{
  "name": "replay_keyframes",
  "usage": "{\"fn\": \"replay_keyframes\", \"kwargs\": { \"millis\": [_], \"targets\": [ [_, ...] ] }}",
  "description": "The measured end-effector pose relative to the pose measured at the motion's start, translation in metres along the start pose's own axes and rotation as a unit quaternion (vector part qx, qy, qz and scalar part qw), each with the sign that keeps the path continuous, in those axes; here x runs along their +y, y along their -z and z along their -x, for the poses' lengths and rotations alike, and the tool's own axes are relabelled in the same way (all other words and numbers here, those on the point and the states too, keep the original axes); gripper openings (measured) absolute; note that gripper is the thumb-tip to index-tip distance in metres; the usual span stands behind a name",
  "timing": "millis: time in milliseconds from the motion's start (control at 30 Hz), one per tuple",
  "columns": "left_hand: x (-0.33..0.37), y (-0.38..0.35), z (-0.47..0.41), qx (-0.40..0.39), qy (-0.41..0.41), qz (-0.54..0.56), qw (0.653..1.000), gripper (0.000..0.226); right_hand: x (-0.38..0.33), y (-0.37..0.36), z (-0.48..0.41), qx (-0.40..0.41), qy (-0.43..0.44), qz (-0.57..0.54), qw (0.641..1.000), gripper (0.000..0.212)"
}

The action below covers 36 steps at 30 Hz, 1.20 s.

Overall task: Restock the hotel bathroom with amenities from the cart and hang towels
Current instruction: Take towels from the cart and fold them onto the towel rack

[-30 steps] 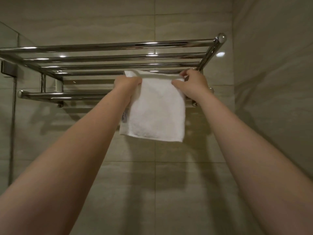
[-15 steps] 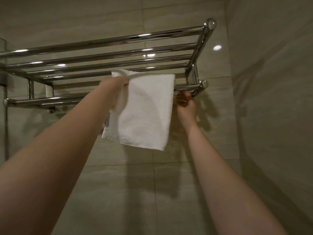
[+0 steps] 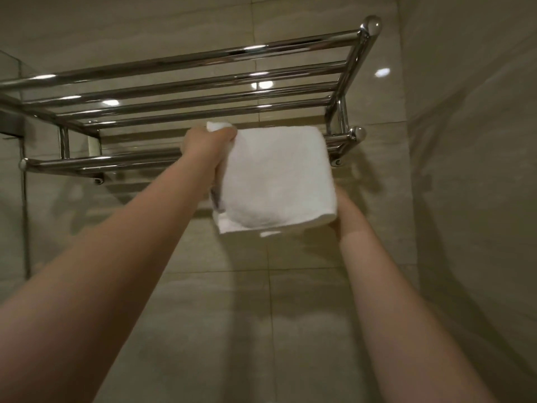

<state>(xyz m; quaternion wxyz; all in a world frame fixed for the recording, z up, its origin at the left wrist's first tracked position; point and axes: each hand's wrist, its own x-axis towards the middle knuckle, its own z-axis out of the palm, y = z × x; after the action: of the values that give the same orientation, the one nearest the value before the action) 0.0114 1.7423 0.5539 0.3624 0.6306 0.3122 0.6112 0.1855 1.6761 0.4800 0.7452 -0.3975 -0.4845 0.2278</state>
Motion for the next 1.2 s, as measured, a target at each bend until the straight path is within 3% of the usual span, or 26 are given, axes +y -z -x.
{"fn": "replay_keyframes", "kwargs": {
  "millis": [100,200,367,500,567,667,733,900,967,1067,1133,1200],
  "targets": [
    [-0.005,-0.003,0.001,0.01,-0.018,0.0,1.0,0.042,0.002,0.004,0.021,-0.023,-0.001,-0.121,0.992,0.027],
    [0.001,-0.013,0.001,0.003,-0.032,-0.063,0.997,0.054,0.005,0.016,0.011,-0.002,0.007,-0.101,0.995,0.033],
    [0.021,-0.045,0.006,-0.003,-0.096,-0.223,0.97,0.053,0.001,0.052,0.012,-0.002,0.083,-0.081,0.993,0.021],
    [0.013,-0.047,0.011,0.07,-0.137,-0.297,0.942,0.071,0.003,0.058,0.015,0.005,0.106,-0.06,0.992,0.019],
    [0.008,-0.045,0.018,0.12,-0.226,-0.291,0.922,0.071,0.005,0.06,0.015,-0.005,0.065,-0.105,0.992,0.024],
    [0.004,-0.048,0.031,0.03,-0.363,-0.307,0.879,0.062,0.007,0.07,0.02,-0.042,0.004,-0.174,0.984,0.053],
    [-0.002,-0.052,0.036,-0.033,-0.387,-0.36,0.848,0.065,0.006,0.073,0.025,-0.079,-0.001,-0.178,0.981,0.068],
    [-0.016,-0.054,0.037,-0.054,-0.383,-0.415,0.823,0.077,-0.006,0.061,0.036,-0.04,0.007,-0.095,0.995,0.056],
    [-0.015,-0.051,0.04,-0.063,-0.374,-0.408,0.831,0.08,-0.007,0.058,0.035,0.006,0.027,-0.053,0.998,0.042],
    [-0.021,-0.042,0.043,-0.01,-0.337,-0.326,0.883,0.08,-0.001,0.055,0.034,0.042,0.047,-0.041,0.997,0.033],
    [-0.03,-0.035,0.047,0.067,-0.303,-0.236,0.921,0.066,0.002,0.053,0.035,0.054,0.055,-0.038,0.996,0.035],
    [-0.043,-0.032,0.051,0.094,-0.235,-0.128,0.959,0.045,0.005,0.052,0.037,0.06,0.056,-0.036,0.996,0.034]
  ]
}}
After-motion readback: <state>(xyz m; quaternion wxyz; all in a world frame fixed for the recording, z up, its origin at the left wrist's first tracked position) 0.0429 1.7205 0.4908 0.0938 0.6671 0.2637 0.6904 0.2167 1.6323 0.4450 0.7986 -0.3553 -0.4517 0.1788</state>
